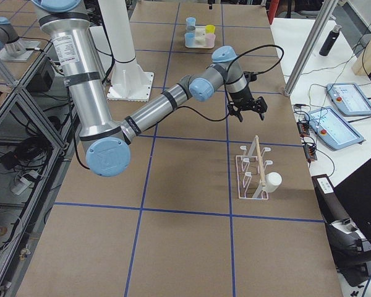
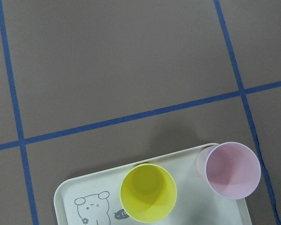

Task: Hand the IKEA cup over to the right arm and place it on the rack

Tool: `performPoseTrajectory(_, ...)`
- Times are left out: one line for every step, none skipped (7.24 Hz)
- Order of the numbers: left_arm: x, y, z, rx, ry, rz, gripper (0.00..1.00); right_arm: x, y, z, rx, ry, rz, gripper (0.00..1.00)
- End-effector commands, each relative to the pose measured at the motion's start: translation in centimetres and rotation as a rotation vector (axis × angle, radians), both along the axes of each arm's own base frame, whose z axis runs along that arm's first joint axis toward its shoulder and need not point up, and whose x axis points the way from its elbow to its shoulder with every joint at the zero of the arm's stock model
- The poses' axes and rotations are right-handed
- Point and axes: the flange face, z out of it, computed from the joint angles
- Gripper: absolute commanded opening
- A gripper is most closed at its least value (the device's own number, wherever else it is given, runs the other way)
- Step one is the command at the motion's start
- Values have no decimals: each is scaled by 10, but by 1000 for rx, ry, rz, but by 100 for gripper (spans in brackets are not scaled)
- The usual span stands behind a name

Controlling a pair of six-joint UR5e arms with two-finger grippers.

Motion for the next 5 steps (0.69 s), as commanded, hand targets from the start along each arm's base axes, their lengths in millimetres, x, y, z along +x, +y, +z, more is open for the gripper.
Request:
performPoseTrajectory(-6,12,42,39,-51,-27,100,-71,44,-47,-215,-289,131,99)
performPoseTrajectory(-4,11,65,37,-49,-27,100,-113,56,-71,-275,-356,137,100)
performPoseTrajectory(1,6,82,41,-43,-23,100,-135,64,-89,-309,-404,139,100)
performPoseTrajectory(17,5,84,5,-22,-50,100,-154,72,-105,-343,-440,140,100)
performPoseTrajectory(39,6,82,-17,5,-63,100,-168,77,-120,-384,-467,155,100)
